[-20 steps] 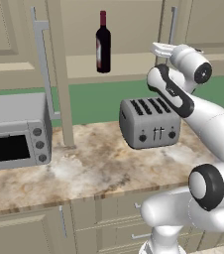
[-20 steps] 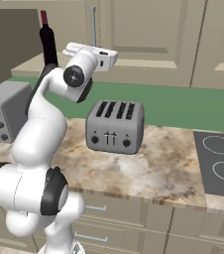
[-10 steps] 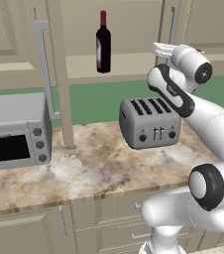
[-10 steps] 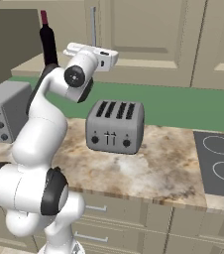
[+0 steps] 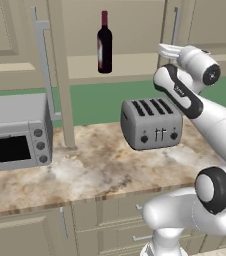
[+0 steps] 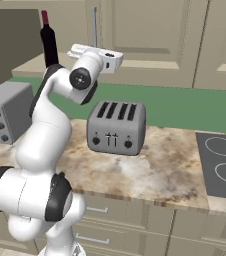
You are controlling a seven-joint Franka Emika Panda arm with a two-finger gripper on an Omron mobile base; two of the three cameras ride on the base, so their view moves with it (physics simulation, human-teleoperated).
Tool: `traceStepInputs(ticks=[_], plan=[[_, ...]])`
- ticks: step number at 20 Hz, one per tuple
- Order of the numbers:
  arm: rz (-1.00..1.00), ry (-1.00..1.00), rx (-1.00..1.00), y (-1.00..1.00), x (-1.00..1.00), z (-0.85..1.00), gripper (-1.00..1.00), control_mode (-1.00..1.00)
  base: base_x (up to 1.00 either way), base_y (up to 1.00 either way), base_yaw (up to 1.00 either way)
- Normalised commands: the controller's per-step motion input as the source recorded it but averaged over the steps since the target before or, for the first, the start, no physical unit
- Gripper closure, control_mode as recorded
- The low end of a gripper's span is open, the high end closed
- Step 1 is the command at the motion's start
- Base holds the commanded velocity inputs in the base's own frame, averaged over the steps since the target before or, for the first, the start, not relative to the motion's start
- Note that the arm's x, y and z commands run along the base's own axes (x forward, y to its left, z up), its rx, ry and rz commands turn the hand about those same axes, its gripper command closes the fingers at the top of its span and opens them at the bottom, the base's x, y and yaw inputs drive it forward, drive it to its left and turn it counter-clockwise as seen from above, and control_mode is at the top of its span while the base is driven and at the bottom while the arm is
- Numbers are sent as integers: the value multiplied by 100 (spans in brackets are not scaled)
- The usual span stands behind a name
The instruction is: Get the candle and the wine from the cabinet and move them to the dining counter.
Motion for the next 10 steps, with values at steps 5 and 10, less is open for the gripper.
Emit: traceStepInputs(ticks=[5, 10], plan=[[0, 0, 0, -47, -21, 0, 100, -100, 0, 0, 0], [0, 0, 0, -44, -21, 0, 100, -100, 0, 0, 0]])
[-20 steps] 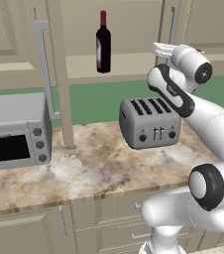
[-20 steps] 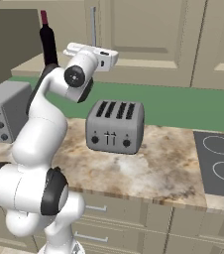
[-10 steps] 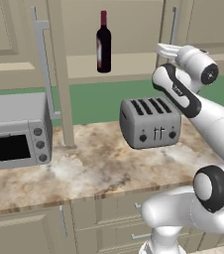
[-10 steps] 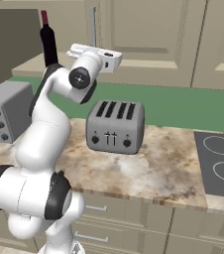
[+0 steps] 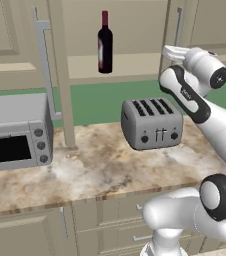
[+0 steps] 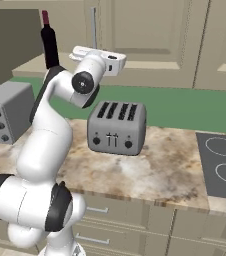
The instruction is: Get the candle and the wine from the cabinet and move them to the dining counter.
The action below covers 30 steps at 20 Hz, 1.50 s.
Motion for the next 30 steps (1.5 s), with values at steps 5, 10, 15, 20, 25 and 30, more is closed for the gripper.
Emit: traceStepInputs(ticks=[5, 10, 15, 20, 25, 30], plan=[[0, 0, 0, -49, -31, 0, 100, -100, 0, 0, 0], [0, 0, 0, -51, -37, 0, 100, -100, 0, 0, 0], [0, 0, 0, -53, -43, 0, 100, -100, 0, 0, 0], [0, 0, 0, -59, -49, 0, 100, -100, 0, 0, 0], [0, 0, 0, -64, -53, 0, 100, -100, 0, 0, 0], [0, 0, 0, -64, -55, 0, 100, -100, 0, 0, 0]])
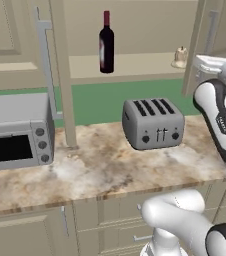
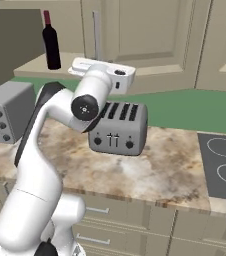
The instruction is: Get the candle and the wine from the cabinet and move them to the dining counter.
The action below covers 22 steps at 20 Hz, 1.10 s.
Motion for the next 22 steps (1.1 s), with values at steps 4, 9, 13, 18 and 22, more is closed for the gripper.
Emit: traceStepInputs(ticks=[4, 9, 13, 18, 22], plan=[[0, 0, 0, -64, -56, 0, 100, -100, 0, 0, 0], [0, 1, 0, -64, -56, 0, 100, -100, 0, 0, 0], [0, 2, 0, -63, -54, 0, 100, -100, 0, 0, 0], [0, 3, 0, -63, -53, 0, 100, -100, 0, 0, 0], [0, 3, 0, -65, -51, 0, 100, -100, 0, 0, 0]])
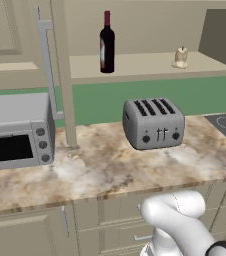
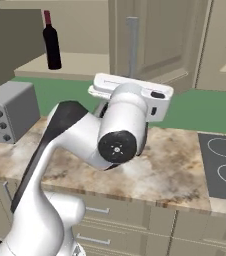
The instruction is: Get the candle and the wine from the cabinet and move them to the dining counter.
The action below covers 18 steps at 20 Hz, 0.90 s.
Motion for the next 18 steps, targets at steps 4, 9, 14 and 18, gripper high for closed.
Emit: traceStepInputs(ticks=[4, 9, 14, 18], plan=[[0, 3, 0, -62, -43, 0, 100, -100, 0, 0, 0], [0, 1, 0, -60, -38, 0, 100, -100, 0, 0, 0], [0, 0, 0, -55, -31, 0, 100, -100, 0, 0, 0], [0, 0, 0, -52, -27, 0, 100, -100, 0, 0, 0]])
